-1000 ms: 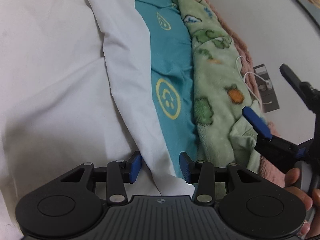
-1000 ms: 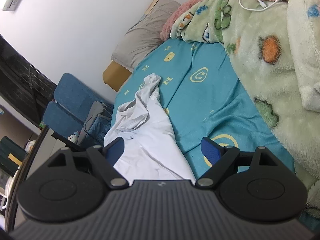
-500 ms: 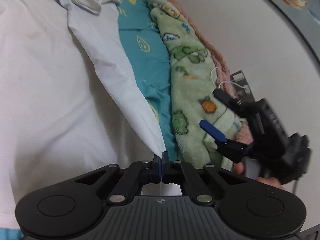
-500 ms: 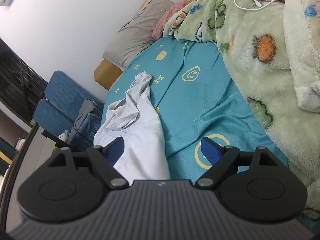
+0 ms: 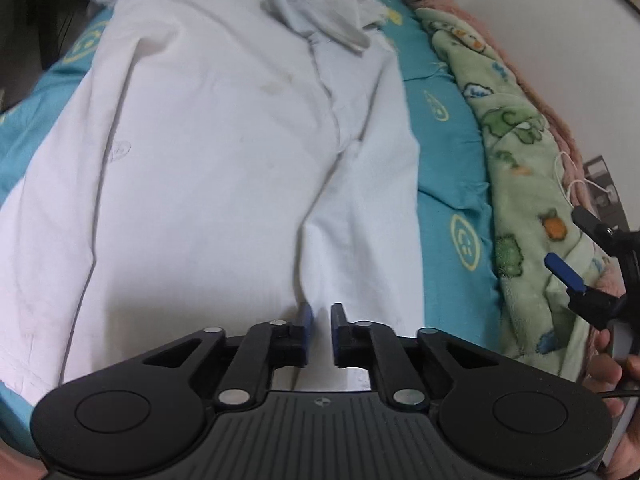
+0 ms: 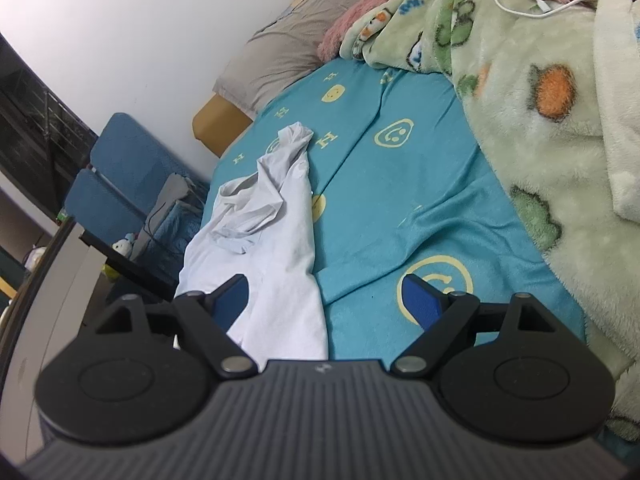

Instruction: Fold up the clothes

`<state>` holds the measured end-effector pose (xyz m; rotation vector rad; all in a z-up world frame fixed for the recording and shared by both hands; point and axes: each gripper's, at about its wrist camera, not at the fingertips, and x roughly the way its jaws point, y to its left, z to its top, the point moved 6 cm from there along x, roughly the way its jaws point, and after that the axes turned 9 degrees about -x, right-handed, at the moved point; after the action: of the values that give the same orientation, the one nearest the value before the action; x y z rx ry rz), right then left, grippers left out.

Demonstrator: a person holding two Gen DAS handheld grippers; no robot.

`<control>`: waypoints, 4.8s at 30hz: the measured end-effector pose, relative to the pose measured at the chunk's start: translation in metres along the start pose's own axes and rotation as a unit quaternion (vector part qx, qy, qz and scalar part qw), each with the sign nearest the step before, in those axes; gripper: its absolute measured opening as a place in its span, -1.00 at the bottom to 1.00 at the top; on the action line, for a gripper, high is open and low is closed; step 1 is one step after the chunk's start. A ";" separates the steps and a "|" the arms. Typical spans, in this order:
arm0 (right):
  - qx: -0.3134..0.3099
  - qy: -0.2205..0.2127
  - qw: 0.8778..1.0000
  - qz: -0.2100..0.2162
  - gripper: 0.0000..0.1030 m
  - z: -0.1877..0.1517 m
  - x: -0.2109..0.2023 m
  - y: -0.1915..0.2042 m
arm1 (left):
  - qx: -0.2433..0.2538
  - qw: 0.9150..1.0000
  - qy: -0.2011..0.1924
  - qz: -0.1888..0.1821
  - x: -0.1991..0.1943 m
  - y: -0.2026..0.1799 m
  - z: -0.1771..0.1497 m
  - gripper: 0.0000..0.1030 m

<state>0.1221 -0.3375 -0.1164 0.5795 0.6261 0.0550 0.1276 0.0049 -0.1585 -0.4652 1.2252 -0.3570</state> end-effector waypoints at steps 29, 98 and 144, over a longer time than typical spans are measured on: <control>-0.039 0.037 0.999 0.001 0.66 -0.018 0.017 0.020 | -0.002 0.998 0.008 0.065 -0.020 0.002 -0.030 -0.99; -0.085 0.005 0.993 -0.087 0.69 0.011 0.098 0.030 | 0.312 0.913 -0.186 0.186 0.096 -0.097 0.165 0.55; -0.040 0.038 0.995 -0.082 0.69 -0.002 0.139 0.006 | -0.058 0.981 -0.169 0.075 0.138 -0.025 0.273 0.42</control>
<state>0.2347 -0.3014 -0.1895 0.4487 0.7398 -0.0528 0.4292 -0.0454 -0.1846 -0.5065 0.9442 -0.0716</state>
